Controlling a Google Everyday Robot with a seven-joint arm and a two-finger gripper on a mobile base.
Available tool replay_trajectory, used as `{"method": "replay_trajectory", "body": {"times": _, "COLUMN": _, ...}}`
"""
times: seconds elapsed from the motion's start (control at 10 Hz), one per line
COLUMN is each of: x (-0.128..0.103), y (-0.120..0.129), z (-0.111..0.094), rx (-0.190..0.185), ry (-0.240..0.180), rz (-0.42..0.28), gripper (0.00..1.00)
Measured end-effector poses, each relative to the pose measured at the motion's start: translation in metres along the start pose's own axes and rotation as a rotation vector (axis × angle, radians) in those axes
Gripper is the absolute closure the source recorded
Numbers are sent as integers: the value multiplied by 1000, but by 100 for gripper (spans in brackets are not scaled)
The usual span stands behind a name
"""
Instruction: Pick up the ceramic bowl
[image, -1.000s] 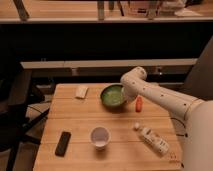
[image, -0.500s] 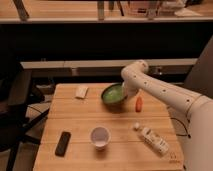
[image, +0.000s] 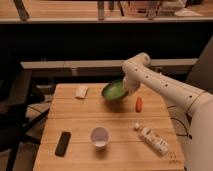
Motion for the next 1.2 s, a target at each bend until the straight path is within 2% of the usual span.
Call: {"method": "replay_trajectory", "body": {"times": 1.2, "x": 13, "y": -12, "z": -55, "rx": 6, "ry": 7, "rz": -38, "gripper": 96}}
